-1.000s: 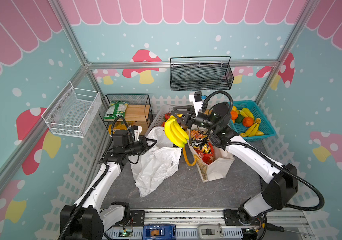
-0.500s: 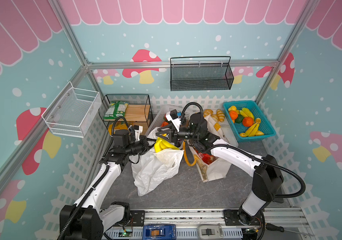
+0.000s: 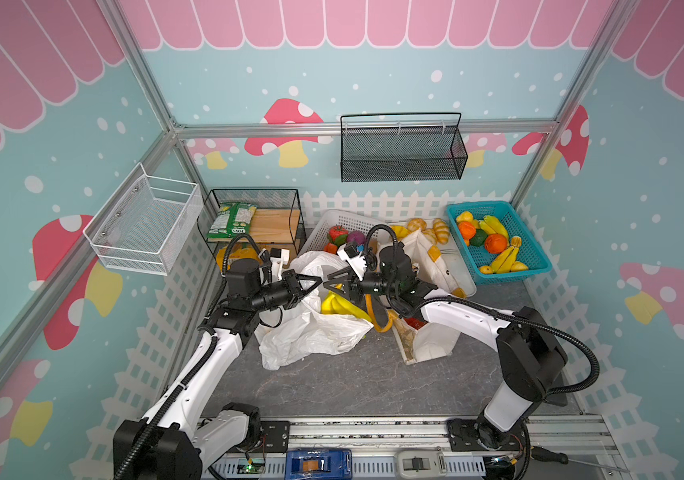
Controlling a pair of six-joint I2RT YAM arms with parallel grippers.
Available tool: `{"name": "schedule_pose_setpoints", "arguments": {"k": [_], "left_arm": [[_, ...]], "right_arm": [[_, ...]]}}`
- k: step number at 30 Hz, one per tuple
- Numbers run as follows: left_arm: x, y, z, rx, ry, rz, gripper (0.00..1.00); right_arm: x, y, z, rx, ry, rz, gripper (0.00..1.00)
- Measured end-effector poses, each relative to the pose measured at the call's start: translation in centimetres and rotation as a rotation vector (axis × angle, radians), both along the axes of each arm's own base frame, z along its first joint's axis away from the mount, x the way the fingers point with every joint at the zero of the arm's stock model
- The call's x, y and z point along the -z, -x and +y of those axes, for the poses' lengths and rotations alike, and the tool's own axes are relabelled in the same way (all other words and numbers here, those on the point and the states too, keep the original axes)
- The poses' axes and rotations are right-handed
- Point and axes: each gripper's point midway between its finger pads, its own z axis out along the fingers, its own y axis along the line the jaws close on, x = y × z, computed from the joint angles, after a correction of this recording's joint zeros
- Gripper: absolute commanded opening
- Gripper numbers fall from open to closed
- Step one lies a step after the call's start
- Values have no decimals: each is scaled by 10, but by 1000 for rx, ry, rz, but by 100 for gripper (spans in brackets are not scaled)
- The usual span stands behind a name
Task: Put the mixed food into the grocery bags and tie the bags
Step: 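Lower the bananas into the bag and open the right gripper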
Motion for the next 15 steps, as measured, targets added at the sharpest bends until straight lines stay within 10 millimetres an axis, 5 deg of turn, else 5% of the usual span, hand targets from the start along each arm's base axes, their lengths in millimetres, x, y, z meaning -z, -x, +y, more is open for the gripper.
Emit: {"name": "schedule_pose_setpoints", "arguments": {"k": [9,15], "left_arm": [[-13,6,-17,42,52,-5,0],[-18,17,-35,99,64,-28,0]], "right_arm": [[16,-20,-10,133,81,28,1],[-9,-30,-8,181,42,66,0]]}}
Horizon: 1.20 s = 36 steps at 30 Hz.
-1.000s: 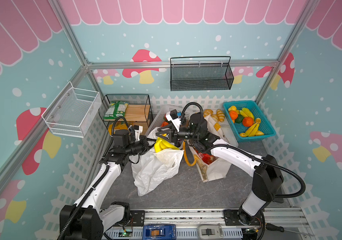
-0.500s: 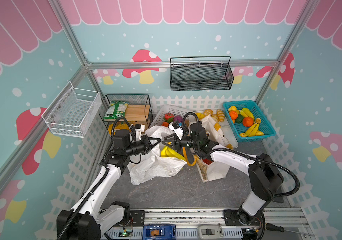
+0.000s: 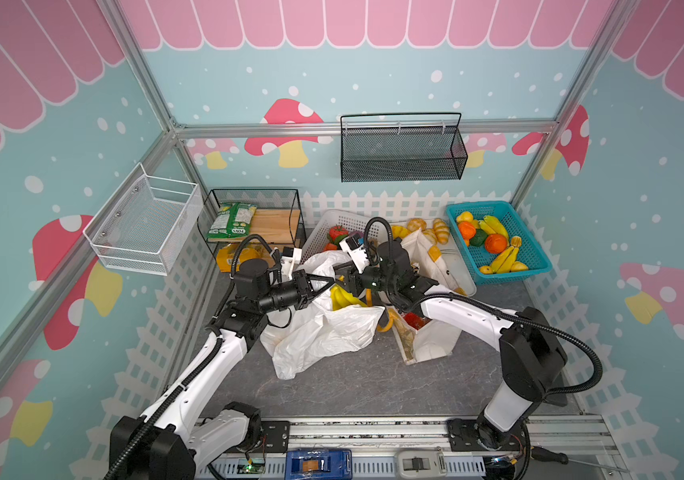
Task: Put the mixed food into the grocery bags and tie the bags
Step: 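Lower the bananas into the bag and open the right gripper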
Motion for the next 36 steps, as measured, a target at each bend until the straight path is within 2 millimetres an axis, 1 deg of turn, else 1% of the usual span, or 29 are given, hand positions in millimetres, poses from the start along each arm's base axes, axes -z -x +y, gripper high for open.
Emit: {"name": "schedule_pose_setpoints", "arguments": {"k": [3,6,12,15,17,20,22,27,31,33,36], "left_arm": [[2,2,-4,11,9,-4,0],[4,4,-8,15,20,-6,0],[3,2,-9,-2,52,-13,0],[4,0,-8,-18,73,-8,0],[3,-1,-8,-25,85,-8,0],[-2,-4,-7,-41,109,-13,0],[-7,-5,-6,-50,125,-19,0],[-16,-10,-4,-78,162,-25,0],[-22,-14,-2,-96,192,-26,0],[-26,-17,0,-108,211,-27,0],[-31,-20,3,-121,235,-33,0]], "right_arm": [[-14,-6,1,34,-45,24,0],[-21,-11,0,77,-96,65,0],[-43,-20,-1,141,-232,141,0],[-49,-22,-2,161,-289,174,0],[-49,-22,-2,173,-311,196,0],[-43,-21,-1,192,-328,225,0],[-35,-19,0,204,-329,247,0],[-4,-14,-4,230,-305,318,1],[10,-11,-6,238,-288,345,2],[15,-10,-6,240,-280,351,5],[16,-6,-3,227,-276,355,12]]}}
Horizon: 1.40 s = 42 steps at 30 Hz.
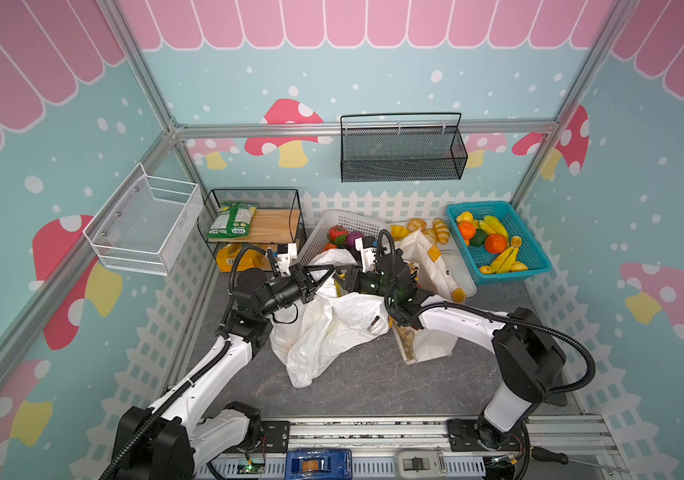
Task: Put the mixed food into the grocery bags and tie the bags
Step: 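Lower the bananas into the bag and open the right gripper, then withdraw the right gripper from the bag toward the teal basket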
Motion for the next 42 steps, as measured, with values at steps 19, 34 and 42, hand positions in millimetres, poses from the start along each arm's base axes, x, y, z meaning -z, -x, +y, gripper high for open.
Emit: {"name": "schedule_pose_setpoints", "arguments": {"k": [19,34,42], "left_arm": [[19,-13,27,-57,28,58,0],[35,-21,58,29,-101,67,0],[31,-20,62,46,-304,26,0]], "right_arm": [[18,20,21,-170,135,-86,59],[-44,67,-6,-342,305,-411,57],[-63,79,-26,-346,409,-560,58]]}}
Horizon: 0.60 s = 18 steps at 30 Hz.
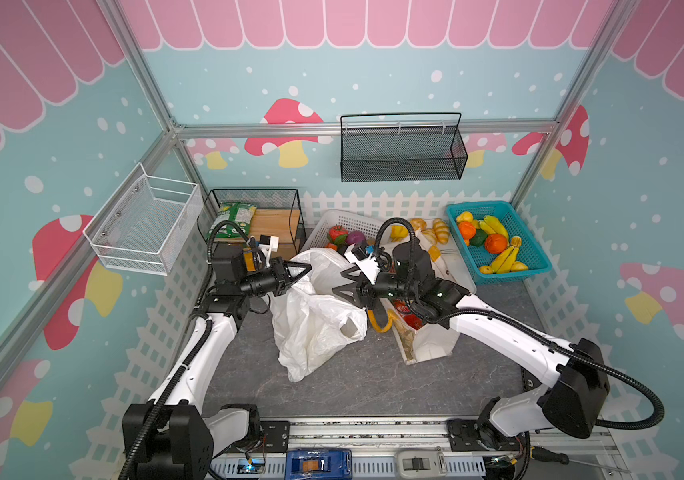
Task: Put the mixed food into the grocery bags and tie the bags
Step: 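Withdraw the right gripper from the bag toward the teal basket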
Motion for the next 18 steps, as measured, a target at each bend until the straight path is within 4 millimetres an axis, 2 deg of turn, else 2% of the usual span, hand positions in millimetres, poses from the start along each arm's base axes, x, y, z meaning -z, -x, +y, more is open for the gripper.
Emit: {"name": "schedule_pose_setpoints", "arguments": {"k": [5,7,9,14,16,18], "left_arm": [[16,-6,7,-26,-104,34,0],[26,-9,11,-40,-145,59,0],[34,-12,15,-56,-184,77,0],[48,-12,23,-84,-256,100,0],[51,-11,24,-84,-265,107,0],[52,-10,24,-82,-270,111,0]], "right_arm": [[-16,-23,-31,190,65,-130,63],[-29,-36,-53,275,67,-171,66],[-43,-54,-82,370,54,-192,69],[-75,-108,-198,714,14,-233,74],[-79,-126,-243,843,1,-229,74],[-73,-145,-289,964,-6,-202,74]]}}
